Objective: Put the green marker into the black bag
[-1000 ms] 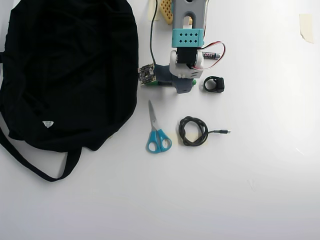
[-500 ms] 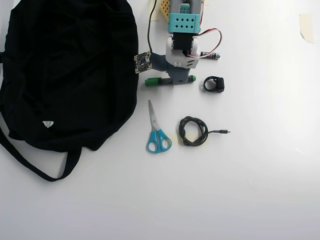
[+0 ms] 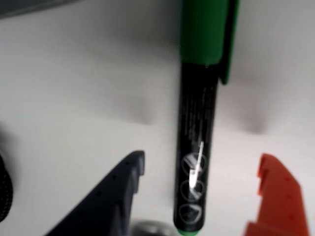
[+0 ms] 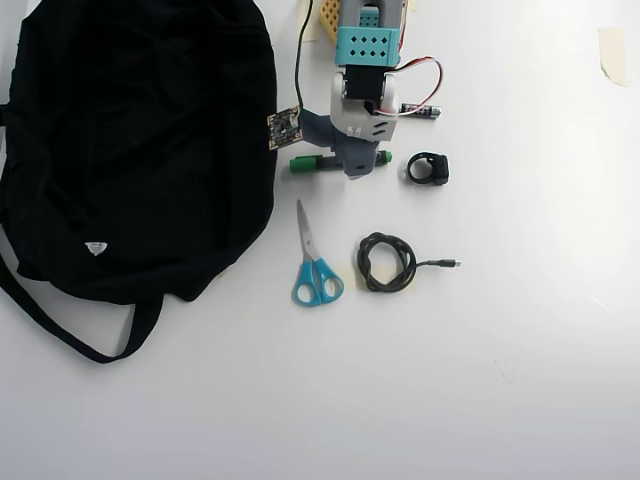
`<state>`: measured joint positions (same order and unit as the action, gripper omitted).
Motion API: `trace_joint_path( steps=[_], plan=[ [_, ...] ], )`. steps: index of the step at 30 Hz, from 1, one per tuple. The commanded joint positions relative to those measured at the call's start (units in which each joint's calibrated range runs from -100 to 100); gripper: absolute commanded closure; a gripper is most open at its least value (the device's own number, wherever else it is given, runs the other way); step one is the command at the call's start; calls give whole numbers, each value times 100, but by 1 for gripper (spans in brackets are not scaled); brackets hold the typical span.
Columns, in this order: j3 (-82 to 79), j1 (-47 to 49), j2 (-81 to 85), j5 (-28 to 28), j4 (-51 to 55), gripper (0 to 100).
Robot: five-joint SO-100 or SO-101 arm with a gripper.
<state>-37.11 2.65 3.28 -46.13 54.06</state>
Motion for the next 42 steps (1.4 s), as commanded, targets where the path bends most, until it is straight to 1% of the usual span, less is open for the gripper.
trace_joint_path(
  steps=[1,6,11,13,25,34,40,42],
  plan=[
    [18,12,137,-127,-48,70],
    [-9,20,128,-127,-91,70],
    [-377,12,128,-117,-677,70],
    [-422,20,128,-117,-729,70],
    [-413,-10,95,-112,-694,70],
    [-45,-25,-469,-12,-625,70],
    [-45,-25,-486,-12,-186,71],
    [-45,-25,-486,-12,-48,72]
  ],
)
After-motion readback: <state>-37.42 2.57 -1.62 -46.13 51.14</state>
